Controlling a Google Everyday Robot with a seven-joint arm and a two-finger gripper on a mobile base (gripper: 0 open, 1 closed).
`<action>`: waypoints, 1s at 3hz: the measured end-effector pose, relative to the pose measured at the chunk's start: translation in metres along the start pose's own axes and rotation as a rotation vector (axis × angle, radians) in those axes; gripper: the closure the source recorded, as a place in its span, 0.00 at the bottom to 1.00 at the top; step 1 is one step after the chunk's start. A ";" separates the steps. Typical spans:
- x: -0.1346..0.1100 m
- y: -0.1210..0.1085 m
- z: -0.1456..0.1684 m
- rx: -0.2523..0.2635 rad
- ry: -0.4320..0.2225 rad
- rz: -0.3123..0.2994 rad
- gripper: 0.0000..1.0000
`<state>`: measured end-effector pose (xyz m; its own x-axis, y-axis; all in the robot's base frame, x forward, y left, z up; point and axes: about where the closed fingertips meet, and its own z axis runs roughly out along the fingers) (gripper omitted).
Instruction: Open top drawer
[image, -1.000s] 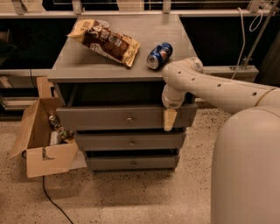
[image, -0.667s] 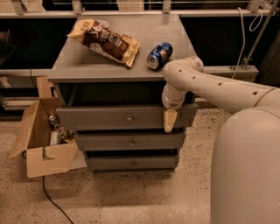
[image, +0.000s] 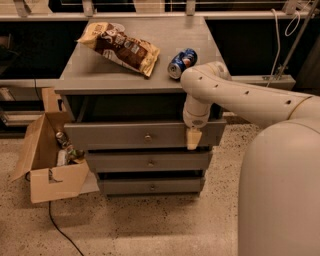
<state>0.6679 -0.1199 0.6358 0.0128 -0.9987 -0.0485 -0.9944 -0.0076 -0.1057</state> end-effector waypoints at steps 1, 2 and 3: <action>0.002 0.007 -0.004 -0.018 0.011 0.005 0.67; 0.001 0.005 -0.009 -0.018 0.011 0.005 0.90; 0.005 0.020 -0.011 -0.015 0.006 0.035 1.00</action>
Offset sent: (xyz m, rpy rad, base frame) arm -0.0787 -0.0302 0.0213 -0.0393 0.0727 -0.1211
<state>0.6467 -0.1258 0.6445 -0.0227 -0.9987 -0.0455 -0.9957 0.0267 -0.0887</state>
